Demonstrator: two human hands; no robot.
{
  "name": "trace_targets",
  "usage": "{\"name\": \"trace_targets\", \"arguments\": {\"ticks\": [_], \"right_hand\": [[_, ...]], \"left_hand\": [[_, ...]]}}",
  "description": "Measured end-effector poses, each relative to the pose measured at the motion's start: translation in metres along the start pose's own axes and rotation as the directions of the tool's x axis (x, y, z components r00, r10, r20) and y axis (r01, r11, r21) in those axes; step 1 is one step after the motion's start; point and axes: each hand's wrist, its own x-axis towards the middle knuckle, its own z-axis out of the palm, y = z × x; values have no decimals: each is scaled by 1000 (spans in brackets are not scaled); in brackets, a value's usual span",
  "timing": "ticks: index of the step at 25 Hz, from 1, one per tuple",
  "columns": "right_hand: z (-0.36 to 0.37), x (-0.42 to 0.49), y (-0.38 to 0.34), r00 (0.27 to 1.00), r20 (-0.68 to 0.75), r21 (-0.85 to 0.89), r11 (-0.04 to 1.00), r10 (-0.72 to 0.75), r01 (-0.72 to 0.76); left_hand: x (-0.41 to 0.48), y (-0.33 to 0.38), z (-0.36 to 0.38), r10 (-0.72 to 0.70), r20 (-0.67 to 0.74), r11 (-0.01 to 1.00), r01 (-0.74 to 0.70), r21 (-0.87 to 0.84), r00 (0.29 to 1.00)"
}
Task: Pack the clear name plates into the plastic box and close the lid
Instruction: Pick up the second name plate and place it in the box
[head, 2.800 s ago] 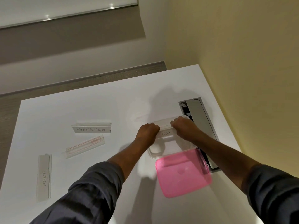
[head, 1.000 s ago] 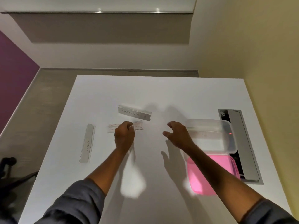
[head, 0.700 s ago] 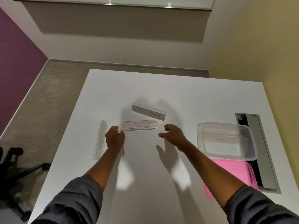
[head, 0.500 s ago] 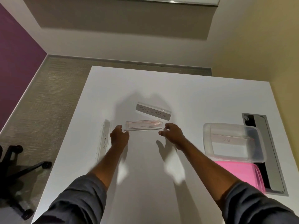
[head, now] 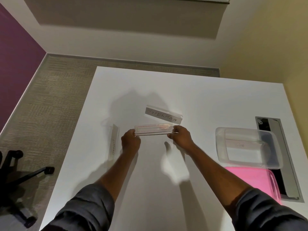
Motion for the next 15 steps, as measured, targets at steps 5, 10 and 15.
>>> {"name": "trace_targets", "arguments": {"ticks": [5,10,15], "right_hand": [[-12,-11,3,993,-113,49,998,-25,31],[-34,-25,16,967,-245,51,995,-73,88],[-55,-42,24,963,-263,245,961,-62,129]], "left_hand": [[-5,2,-6,-34,-42,992,28,-120,999],[-19,9,-11,-2,-39,981,-5,-194,999],[-35,18,-10,2,-45,971,-13,-239,999]]}}
